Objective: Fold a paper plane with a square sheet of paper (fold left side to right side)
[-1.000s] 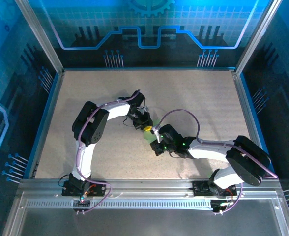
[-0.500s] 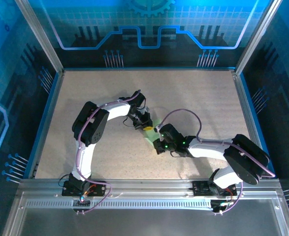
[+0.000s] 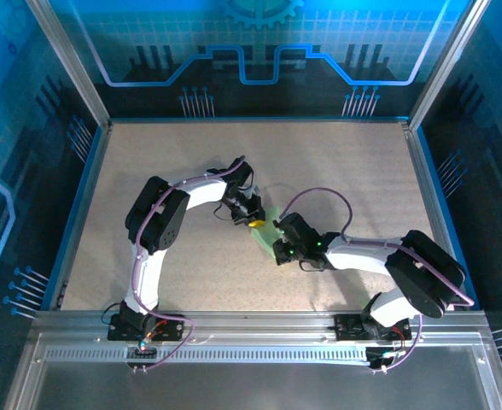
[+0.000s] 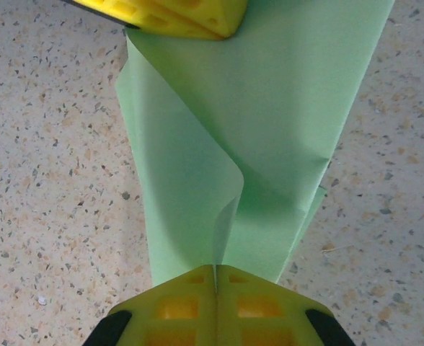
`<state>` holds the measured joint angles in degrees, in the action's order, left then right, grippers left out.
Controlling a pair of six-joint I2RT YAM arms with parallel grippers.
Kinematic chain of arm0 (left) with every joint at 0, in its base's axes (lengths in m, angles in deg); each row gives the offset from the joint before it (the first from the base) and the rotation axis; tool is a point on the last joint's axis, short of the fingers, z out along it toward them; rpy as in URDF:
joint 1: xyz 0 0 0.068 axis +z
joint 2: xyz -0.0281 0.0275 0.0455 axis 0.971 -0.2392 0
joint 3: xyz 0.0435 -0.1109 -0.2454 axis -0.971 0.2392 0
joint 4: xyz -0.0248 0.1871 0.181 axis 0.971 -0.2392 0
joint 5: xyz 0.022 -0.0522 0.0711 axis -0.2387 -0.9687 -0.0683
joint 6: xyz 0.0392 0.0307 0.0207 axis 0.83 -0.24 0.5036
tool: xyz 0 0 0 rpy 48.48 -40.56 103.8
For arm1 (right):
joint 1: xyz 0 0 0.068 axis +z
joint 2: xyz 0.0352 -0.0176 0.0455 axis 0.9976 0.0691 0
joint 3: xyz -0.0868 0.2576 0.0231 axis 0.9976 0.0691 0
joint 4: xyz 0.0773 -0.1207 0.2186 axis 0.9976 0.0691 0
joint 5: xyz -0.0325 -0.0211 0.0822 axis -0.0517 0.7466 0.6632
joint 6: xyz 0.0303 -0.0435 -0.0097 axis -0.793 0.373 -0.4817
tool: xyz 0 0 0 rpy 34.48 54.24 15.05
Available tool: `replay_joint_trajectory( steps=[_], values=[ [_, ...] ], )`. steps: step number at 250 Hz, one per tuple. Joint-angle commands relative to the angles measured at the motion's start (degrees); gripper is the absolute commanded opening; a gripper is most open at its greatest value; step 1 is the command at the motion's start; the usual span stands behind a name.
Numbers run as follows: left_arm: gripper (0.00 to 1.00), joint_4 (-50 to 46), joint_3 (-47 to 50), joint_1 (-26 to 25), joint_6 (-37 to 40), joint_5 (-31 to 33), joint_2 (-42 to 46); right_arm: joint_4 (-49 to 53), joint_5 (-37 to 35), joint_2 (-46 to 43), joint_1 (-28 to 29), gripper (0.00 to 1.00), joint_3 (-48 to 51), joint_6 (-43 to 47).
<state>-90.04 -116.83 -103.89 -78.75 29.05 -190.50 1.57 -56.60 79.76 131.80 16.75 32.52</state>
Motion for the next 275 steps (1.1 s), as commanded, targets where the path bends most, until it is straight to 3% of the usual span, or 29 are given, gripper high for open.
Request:
replay_joint_trajectory(
  steps=[1, 275],
  values=[
    [0.13, -4.28, 0.33, -1.10, 0.79, 4.61, -3.63, 1.90, -0.60, 0.38, -1.19, 0.03, -1.65, 0.00],
    [0.13, -4.31, 0.57, -1.10, 0.44, 4.66, -3.38, 1.37, 2.14, 4.80, -2.49, 0.04, -3.84, 2.90]
  ],
)
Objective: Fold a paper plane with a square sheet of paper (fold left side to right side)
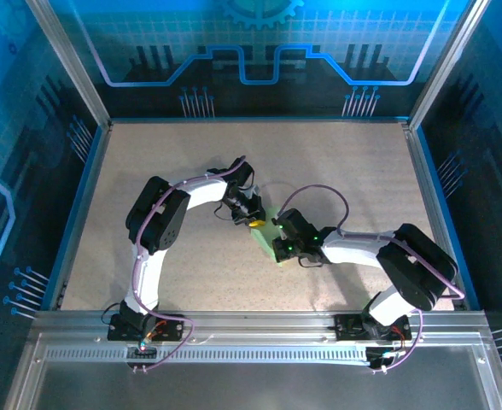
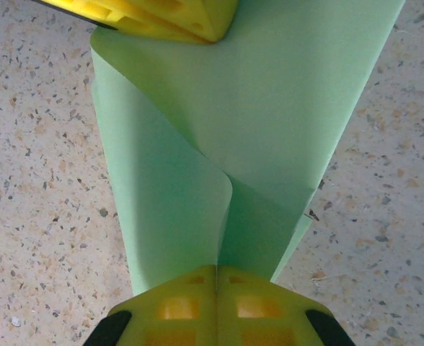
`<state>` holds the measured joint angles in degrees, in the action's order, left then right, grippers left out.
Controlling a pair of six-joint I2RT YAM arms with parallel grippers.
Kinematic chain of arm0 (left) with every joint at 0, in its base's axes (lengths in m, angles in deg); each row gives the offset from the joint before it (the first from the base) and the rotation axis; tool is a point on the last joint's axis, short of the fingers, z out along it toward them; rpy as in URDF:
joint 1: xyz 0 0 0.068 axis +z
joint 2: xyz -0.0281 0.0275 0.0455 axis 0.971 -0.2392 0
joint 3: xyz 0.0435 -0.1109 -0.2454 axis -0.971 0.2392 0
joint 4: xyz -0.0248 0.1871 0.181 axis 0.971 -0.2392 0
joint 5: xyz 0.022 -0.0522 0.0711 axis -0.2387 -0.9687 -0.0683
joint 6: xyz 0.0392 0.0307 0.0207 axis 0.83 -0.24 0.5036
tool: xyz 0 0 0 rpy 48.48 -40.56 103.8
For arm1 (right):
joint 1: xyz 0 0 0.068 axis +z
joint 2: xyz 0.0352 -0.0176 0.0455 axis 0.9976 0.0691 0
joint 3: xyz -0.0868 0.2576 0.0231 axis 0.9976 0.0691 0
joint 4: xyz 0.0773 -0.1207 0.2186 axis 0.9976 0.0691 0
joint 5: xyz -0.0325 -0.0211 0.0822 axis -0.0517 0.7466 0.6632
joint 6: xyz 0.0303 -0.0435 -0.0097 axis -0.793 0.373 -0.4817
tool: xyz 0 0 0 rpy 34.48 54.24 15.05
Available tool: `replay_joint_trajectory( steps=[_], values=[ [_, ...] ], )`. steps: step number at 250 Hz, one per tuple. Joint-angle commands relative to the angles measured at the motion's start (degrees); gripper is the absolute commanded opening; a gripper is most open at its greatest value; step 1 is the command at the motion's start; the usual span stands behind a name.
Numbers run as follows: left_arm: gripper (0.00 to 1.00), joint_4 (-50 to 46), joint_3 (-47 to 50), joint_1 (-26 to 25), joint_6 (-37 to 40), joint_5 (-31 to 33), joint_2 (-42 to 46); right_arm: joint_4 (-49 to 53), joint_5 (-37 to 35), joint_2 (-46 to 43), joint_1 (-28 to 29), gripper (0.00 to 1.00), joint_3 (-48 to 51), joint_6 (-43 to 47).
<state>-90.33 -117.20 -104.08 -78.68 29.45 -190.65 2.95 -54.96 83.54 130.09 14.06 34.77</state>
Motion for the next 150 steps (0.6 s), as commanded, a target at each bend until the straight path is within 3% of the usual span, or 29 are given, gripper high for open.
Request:
replay_joint_trajectory(
  steps=[1, 150],
  values=[
    [0.13, -4.07, 0.93, -0.93, 0.37, 4.25, -3.27, 0.02, 0.41, 1.08, -0.81, 0.04, -1.14, 0.59],
    [0.13, -3.71, 1.36, -0.96, 0.22, 4.29, -3.31, 0.59, -0.70, 0.04, -0.85, 0.04, -1.58, 1.67]
  ],
)
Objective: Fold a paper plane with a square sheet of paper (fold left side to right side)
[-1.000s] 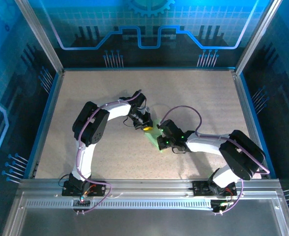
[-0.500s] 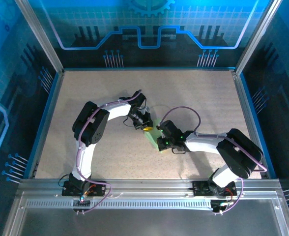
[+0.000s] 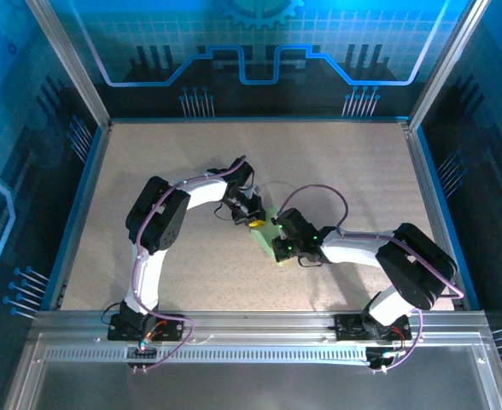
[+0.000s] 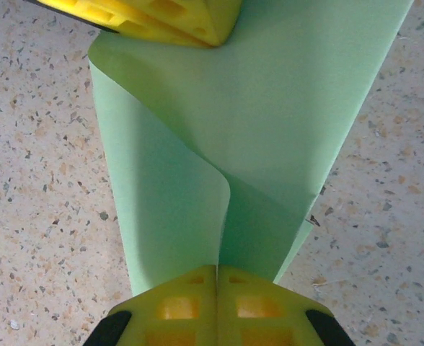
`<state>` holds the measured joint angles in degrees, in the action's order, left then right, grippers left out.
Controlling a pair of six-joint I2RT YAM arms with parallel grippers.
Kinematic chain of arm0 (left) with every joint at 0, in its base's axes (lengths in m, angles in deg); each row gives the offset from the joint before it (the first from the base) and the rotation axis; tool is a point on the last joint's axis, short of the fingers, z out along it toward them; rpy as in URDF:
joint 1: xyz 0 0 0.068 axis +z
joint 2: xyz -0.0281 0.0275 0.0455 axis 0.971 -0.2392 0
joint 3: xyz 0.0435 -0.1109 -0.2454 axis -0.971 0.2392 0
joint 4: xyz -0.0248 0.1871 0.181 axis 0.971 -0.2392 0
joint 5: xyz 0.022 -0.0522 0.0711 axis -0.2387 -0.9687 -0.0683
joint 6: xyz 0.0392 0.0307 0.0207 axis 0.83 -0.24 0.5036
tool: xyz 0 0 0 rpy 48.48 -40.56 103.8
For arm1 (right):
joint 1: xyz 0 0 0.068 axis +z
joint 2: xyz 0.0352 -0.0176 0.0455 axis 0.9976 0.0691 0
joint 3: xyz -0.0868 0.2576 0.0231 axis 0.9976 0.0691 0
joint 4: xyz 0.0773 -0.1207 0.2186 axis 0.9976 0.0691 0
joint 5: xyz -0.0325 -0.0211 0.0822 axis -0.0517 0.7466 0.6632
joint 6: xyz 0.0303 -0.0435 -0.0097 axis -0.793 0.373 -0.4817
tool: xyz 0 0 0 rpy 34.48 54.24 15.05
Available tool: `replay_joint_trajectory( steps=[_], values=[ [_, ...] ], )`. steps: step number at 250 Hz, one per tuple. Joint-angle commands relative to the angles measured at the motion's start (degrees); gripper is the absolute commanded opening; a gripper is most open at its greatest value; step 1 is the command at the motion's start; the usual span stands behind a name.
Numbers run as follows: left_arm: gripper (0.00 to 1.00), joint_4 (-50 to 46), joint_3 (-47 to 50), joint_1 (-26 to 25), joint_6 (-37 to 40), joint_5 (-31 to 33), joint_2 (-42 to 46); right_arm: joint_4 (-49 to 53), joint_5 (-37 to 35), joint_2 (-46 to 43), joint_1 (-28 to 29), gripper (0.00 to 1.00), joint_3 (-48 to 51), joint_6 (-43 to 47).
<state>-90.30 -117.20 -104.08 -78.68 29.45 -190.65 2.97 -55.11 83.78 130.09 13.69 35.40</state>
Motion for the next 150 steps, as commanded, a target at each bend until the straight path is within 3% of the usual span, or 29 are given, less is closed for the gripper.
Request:
replay_joint_trajectory(
  steps=[1, 150],
  values=[
    [0.13, -3.76, 1.36, -0.93, 0.17, 4.30, -3.27, 0.56, -0.46, -0.24, -0.83, 0.04, -1.25, 1.04],
    [0.13, -3.75, 1.45, -0.99, 0.07, 4.14, -3.21, 1.22, -0.04, 1.90, -0.89, 0.04, -2.43, 1.47]
  ],
)
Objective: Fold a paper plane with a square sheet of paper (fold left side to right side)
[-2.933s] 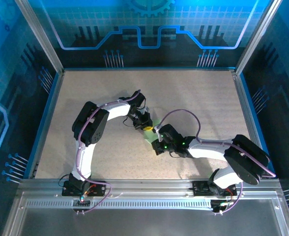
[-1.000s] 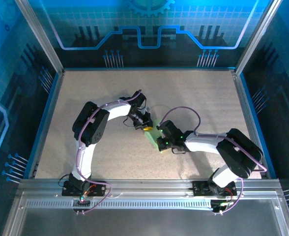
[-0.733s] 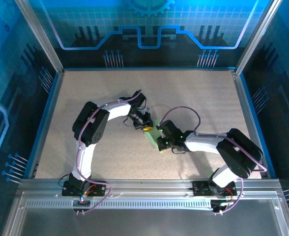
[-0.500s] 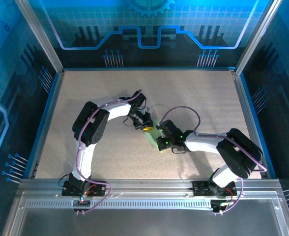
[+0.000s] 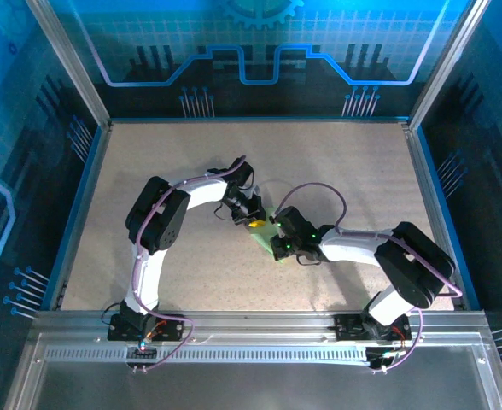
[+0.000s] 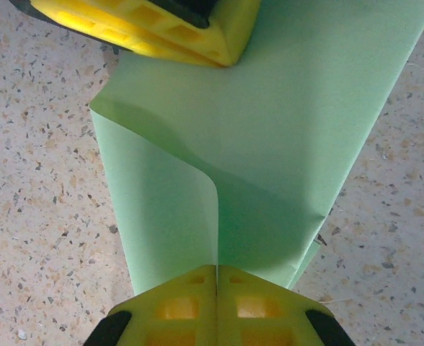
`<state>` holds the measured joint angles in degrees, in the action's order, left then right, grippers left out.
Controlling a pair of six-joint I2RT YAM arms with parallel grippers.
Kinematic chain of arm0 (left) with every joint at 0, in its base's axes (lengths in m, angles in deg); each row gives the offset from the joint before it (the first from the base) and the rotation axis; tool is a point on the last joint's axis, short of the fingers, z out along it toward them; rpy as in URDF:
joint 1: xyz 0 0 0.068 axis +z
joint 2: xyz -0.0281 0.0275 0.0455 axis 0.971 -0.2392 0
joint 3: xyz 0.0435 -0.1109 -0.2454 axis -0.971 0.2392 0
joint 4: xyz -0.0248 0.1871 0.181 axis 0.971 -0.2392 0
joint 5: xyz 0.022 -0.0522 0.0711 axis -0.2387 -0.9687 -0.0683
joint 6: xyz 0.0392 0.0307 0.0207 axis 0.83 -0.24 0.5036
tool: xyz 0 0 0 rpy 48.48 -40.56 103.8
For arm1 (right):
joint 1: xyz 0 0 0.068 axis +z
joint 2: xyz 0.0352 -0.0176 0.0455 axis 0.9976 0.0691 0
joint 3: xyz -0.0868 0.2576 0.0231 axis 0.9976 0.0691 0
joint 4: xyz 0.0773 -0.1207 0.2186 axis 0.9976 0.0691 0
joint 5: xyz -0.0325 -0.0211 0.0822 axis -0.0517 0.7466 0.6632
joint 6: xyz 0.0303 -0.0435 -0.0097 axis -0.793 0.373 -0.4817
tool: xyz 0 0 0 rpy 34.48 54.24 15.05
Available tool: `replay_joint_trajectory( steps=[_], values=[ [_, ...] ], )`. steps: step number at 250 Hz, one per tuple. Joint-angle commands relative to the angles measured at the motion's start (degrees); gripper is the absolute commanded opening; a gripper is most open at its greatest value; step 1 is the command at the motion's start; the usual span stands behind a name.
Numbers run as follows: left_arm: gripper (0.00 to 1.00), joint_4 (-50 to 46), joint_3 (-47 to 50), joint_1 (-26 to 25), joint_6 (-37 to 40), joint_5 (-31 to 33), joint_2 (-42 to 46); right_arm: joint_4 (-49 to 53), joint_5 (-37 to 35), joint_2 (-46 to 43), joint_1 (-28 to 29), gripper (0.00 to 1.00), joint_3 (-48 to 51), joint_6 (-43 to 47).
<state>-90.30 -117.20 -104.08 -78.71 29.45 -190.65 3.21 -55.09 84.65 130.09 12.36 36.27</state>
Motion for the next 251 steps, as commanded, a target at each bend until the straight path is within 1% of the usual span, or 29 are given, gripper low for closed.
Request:
replay_joint_trajectory(
  steps=[1, 100, 251],
  values=[
    [0.13, -3.72, 1.45, -0.99, 0.11, 4.14, -3.22, 0.96, -0.09, 0.99, -0.89, 0.04, -1.05, 0.56],
    [0.13, -3.79, 1.49, -0.95, 0.10, 4.22, -3.14, 2.06, 0.19, -2.65, -0.85, 0.04, 1.06, 0.16],
    [0.14, -3.83, 1.54, -0.99, 0.09, 4.31, -3.14, 1.38, 0.09, 1.17, -0.90, 0.05, 0.06, 0.32]
  ],
)
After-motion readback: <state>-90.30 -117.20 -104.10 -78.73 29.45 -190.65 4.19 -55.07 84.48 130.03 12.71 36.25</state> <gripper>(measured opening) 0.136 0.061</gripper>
